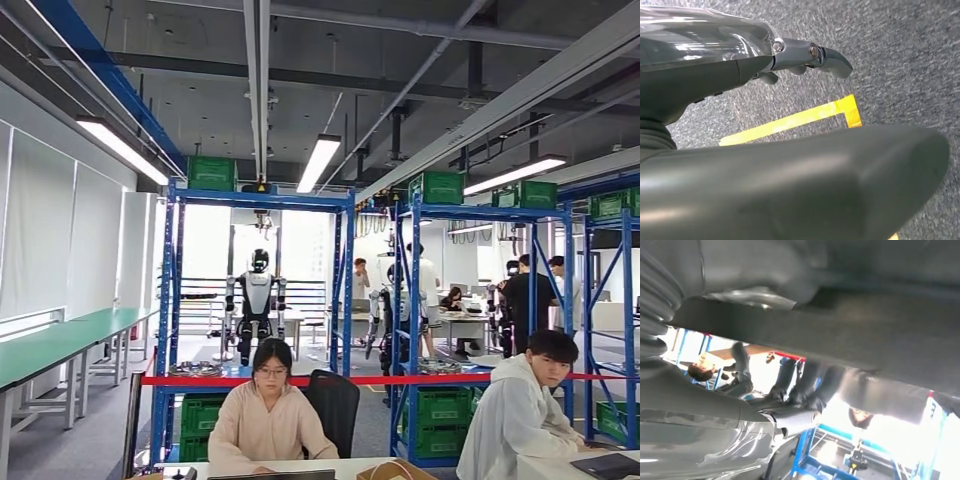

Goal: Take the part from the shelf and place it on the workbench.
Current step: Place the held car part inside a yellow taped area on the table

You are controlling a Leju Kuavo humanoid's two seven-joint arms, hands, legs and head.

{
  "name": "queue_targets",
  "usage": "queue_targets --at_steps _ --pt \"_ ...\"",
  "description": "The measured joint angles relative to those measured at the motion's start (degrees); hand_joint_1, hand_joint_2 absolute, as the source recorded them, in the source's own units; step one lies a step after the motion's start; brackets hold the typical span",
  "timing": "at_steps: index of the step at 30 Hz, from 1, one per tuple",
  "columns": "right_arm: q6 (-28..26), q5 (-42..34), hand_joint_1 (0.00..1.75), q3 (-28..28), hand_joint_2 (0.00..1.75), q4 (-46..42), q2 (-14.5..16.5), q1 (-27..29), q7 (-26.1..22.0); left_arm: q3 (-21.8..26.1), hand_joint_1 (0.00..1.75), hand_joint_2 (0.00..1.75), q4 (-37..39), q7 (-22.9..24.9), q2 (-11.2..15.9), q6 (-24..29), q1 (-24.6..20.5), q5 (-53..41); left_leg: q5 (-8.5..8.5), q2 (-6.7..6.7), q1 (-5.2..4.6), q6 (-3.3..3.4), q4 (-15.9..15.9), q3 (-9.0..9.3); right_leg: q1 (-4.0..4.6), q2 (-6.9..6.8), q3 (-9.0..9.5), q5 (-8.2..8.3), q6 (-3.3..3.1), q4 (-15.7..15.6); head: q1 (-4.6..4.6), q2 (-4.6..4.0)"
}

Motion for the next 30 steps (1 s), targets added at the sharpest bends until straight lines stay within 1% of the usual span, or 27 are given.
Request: queue_targets --at_steps 1,3,4,5,6,7,8,9,10,11,12,13,14,15,16,17,19,20,21,22,24,25,26,27,28,29,30 --pt "-0.1 -0.5 0.00 0.0 0.00 -0.2 0.0 0.0 -0.4 -0.1 0.00 0.00 0.0 0.0 0.0 0.1 0.0 0.0 0.02 -0.01 -0.03 -0.27 0.0 -0.02 0.14 0.05 0.81 0.37 -0.20 -1.7 0.00 0.00" --pt "-0.2 -1.7 0.00 -0.1 0.00 -0.9 -0.1 0.3 -1.7 -0.3 0.00 0.00 0.0 0.0 0.0 0.2 0.0 -0.1 0.21 -0.01 0.06 -0.99 -0.3 0.00 0.40 0.14 0.90 0.37 -0.80 -2.4 0.00 0.00" --pt "-0.3 -2.6 0.00 -0.2 0.00 -1.5 -0.1 0.4 -2.5 -0.4 0.00 0.00 0.0 0.0 -0.1 0.3 0.0 -0.1 0.08 0.00 0.17 -1.29 -0.4 0.00 0.38 0.12 0.95 0.57 -1.22 -2.7 -0.01 0.00" --pt "-0.3 -3.5 0.00 -0.2 0.00 -2.3 -0.1 0.6 -3.4 -0.5 0.00 0.00 0.0 0.0 -0.1 0.3 0.0 -0.1 -0.46 0.01 0.22 -1.49 0.1 -0.21 0.33 0.09 1.02 0.78 -1.67 -2.9 -0.01 0.00" --pt "-0.3 -4.4 0.00 -0.3 0.00 -3.1 -0.1 0.7 -4.2 -0.6 0.00 0.00 0.0 0.0 -0.2 0.3 0.0 -0.1 -1.61 0.02 0.22 -1.57 1.6 -0.83 0.25 0.05 1.10 0.98 -2.06 -3.2 -0.01 0.00" --pt "-0.3 -5.3 0.00 -0.4 0.00 -4.0 -0.2 0.9 -4.9 -0.7 0.00 0.00 0.0 0.0 -0.2 0.3 0.0 -0.1 -3.33 0.02 0.20 -1.57 4.3 -2.02 0.23 0.00 1.17 1.08 -2.35 -3.4 -0.01 0.00" --pt "-0.2 -6.0 0.00 -0.4 0.00 -5.0 -0.2 1.2 -5.5 -0.7 0.00 0.00 0.0 0.0 -0.3 0.3 0.0 -0.1 -5.23 0.02 0.14 -1.58 8.1 -3.65 0.33 -0.02 1.16 1.09 -2.52 -3.4 0.00 0.00" --pt "0.0 -6.7 0.00 -0.5 0.00 -6.0 -0.3 1.7 -6.0 -0.8 0.00 0.00 0.0 0.1 -0.3 0.3 0.0 -0.1 -6.75 0.02 0.09 -1.62 11.8 -5.30 0.44 -0.04 1.17 1.08 -2.60 -3.4 0.00 0.00" --pt "0.2 -7.5 0.00 -0.5 0.00 -7.2 -0.4 2.2 -6.6 -0.8 0.00 0.00 0.0 0.1 -0.3 0.4 0.1 -0.1 -7.42 0.02 0.06 -1.67 14.4 -6.44 0.55 -0.04 1.18 1.06 -2.65 -3.4 0.00 0.00" --pt "0.5 -8.4 0.00 -0.5 0.00 -8.4 -0.5 2.8 -7.3 -0.9 0.00 0.00 0.0 0.1 -0.3 0.4 0.1 -0.1 -7.04 0.02 0.05 -1.69 15.0 -6.69 0.61 -0.02 1.20 1.04 -2.67 -3.3 0.00 0.00" --pt "0.9 -9.5 0.00 -0.5 0.00 -9.7 -0.7 3.2 -8.1 -0.9 0.00 0.00 0.0 0.2 -0.3 0.4 0.1 -0.1 -5.65 0.02 0.06 -1.68 13.4 -5.91 0.63 0.03 1.23 1.02 -2.65 -3.3 0.00 0.00" --pt "1.4 -10.9 0.00 -0.5 0.00 -11.1 -0.8 3.6 -9.0 -1.0 0.00 0.00 0.0 0.3 -0.3 0.4 0.0 -0.1 -3.62 0.03 0.08 -1.64 9.9 -4.31 0.63 0.10 1.25 0.94 -2.56 -3.2 0.00 0.00" --pt "2.0 -12.6 0.00 -0.6 0.00 -12.7 -1.0 3.9 -9.9 -1.0 0.00 0.00 0.0 0.3 -0.3 0.4 0.0 -0.1 -1.95 0.03 0.07 -1.57 6.3 -2.56 0.74 0.18 1.17 0.80 -2.37 -3.0 0.00 0.00" --pt "2.6 -14.4 0.00 -0.6 0.00 -14.3 -1.2 4.3 -11.0 -1.1 0.00 0.00 0.0 0.4 -0.3 0.3 -0.2 0.0 -0.86 0.03 0.06 -1.43 3.2 -1.15 0.85 0.25 0.99 0.65 -2.14 -2.6 -0.02 0.00" --pt "3.3 -16.7 0.00 -0.8 0.00 -16.0 -1.5 4.7 -12.3 -1.2 0.00 0.00 0.0 0.5 -0.3 0.3 -0.3 0.0 -0.39 0.02 0.01 -1.27 1.3 -0.32 0.96 0.28 0.77 0.55 -1.88 -2.4 -0.03 0.00" --pt "4.1 -19.4 0.00 -1.0 0.00 -17.9 -1.9 5.3 -13.8 -1.3 0.00 0.00 0.0 0.6 -0.3 0.3 -0.3 0.0 -0.55 -0.01 -0.09 -1.05 0.6 -0.09 1.04 0.28 0.60 0.51 -1.63 -2.2 -0.04 0.00" --pt "5.6 -25.8 0.00 -1.9 0.00 -22.0 -2.7 6.8 -17.0 -1.4 0.00 0.00 0.0 0.6 -0.3 0.2 -0.3 0.0 -0.50 -0.05 -0.13 -0.53 0.4 -0.12 0.93 0.20 0.50 0.42 -1.17 -2.1 -0.04 0.00" --pt "7.1 -29.8 0.00 -2.5 0.00 -24.1 -3.0 7.6 -19.0 -1.5 0.00 0.00 0.0 0.7 -0.3 0.1 -0.3 0.1 -0.42 -0.05 -0.09 -0.26 0.3 -0.06 0.85 0.15 0.37 -0.06 -0.85 -1.7 -0.04 0.00" --pt "9.5 -35.1 0.00 -3.6 0.00 -26.5 -3.2 8.7 -21.5 -1.5 0.00 0.00 0.0 0.7 -0.3 0.0 -0.4 0.3 -0.35 -0.04 0.01 0.03 0.3 0.00 0.74 0.10 -0.17 -1.12 -0.51 -0.2 -0.04 0.00" --pt "13.4 -42.2 0.00 -5.1 0.00 -29.3 -3.2 10.1 -24.4 -1.5 0.00 0.00 0.0 0.8 -0.3 -0.1 -0.4 0.7 -0.34 -0.03 0.09 0.25 0.2 0.06 0.60 0.05 -1.20 -2.69 -0.17 2.3 -0.04 0.00" --pt "23.3 -60.4 0.00 -9.3 0.00 -35.4 -2.4 14.1 -29.9 -1.5 0.00 0.00 0.0 1.0 -0.3 -0.3 -0.4 1.4 -0.41 -0.06 0.08 0.53 0.2 0.09 0.34 -0.01 -4.43 -6.17 0.30 9.6 -0.04 0.00" --pt "27.9 -70.0 0.00 -11.5 0.00 -38.4 -1.8 16.2 -31.6 -1.5 0.00 0.00 0.0 1.1 -0.3 -0.4 -0.3 1.8 -0.45 -0.07 0.08 0.58 0.2 0.11 0.24 -0.02 -5.78 -7.07 0.43 12.4 -0.04 0.00" --pt "31.8 -78.0 0.00 -13.5 0.00 -41.1 -1.2 18.0 -32.7 -1.5 0.00 0.00 0.0 1.1 -0.3 -0.4 -0.2 2.0 -0.48 -0.09 0.08 0.60 0.2 0.13 0.19 -0.02 -6.32 -6.96 0.48 13.5 -0.04 0.00" --pt "35.5 -84.6 0.00 -15.4 0.00 -43.9 -0.6 19.7 -33.3 -1.5 0.00 0.00 0.0 1.0 -0.3 -0.3 -0.1 2.2 -0.49 -0.11 0.07 0.60 0.2 0.17 0.16 -0.02 -5.77 -5.83 0.43 12.3 -0.04 0.00" --pt "38.7 -88.6 0.00 -17.0 0.00 -46.7 0.1 21.2 -33.7 -1.5 0.00 0.00 0.0 0.9 -0.3 -0.3 0.0 2.3 -0.51 -0.13 0.07 0.58 0.2 0.24 0.18 -0.02 -4.24 -3.98 0.24 9.0 -0.05 0.00" --pt "41.8 -91.0 0.00 -18.3 0.00 -49.6 0.8 22.6 -33.9 -1.5 0.00 0.00 0.0 0.8 -0.4 -0.2 0.1 2.4 -0.53 -0.13 0.06 0.52 0.2 0.31 0.24 -0.01 -2.25 -2.14 -0.05 4.9 -0.05 0.00" --pt "44.1 -92.5 0.00 -19.3 0.00 -52.5 1.6 24.0 -34.0 -1.5 0.00 0.00 0.0 0.7 -0.4 -0.1 0.3 2.4 -0.57 -0.13 -0.02 0.40 0.2 0.34 0.36 -0.01 -0.51 -0.78 -0.35 1.3 -0.05 0.00"
